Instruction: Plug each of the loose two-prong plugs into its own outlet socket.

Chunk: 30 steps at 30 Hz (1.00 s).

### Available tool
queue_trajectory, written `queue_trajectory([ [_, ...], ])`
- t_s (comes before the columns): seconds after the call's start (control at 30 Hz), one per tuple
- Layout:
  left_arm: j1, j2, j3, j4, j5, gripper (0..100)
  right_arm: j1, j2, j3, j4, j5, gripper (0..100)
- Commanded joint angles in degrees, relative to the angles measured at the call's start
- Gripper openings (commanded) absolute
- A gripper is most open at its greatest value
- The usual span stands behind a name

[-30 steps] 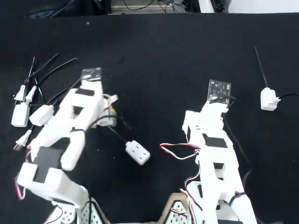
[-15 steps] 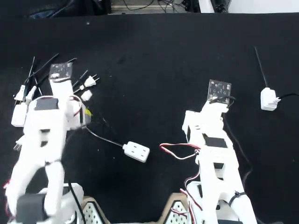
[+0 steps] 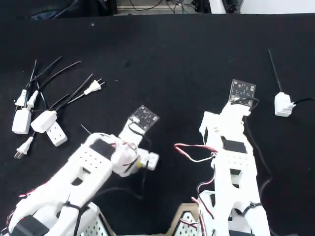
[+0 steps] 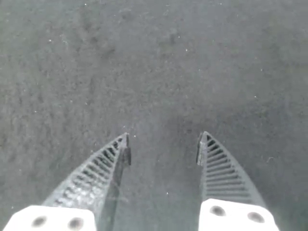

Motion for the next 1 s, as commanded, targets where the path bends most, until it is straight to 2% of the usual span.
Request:
queue_trajectory([
  [0.0, 1.71, -1.32, 1.98, -11.60, 7.91, 21, 1.05, -1.36, -3.21, 0.18, -0.44, 21.5],
  [0.23, 1.45, -1.23, 1.54, -17.85, 15.47, 21, 0.88, -1.36, -3.12, 0.18, -0.44, 21.5],
  [0.37, 0.92, 0.70, 0.13, -18.20, 17.58, 21, 0.97, -1.36, -3.12, 0.18, -0.44, 21.5],
  [0.53, 0.57, 5.10, -4.97, -11.25, 16.97, 21, 1.05, -1.36, -3.03, 0.18, -0.44, 21.5],
  [0.63, 0.57, 7.65, -7.16, -7.21, 12.31, 21, 1.05, -1.36, -3.03, 0.18, -0.44, 21.5],
  [0.73, 0.66, 11.78, -7.69, -7.03, 10.02, 21, 0.97, -1.36, -3.12, 0.18, -0.44, 21.5],
  [0.97, 1.19, 22.59, -15.34, -7.03, 10.20, 21, 0.88, -1.45, -3.12, 0.18, -0.44, 21.5],
])
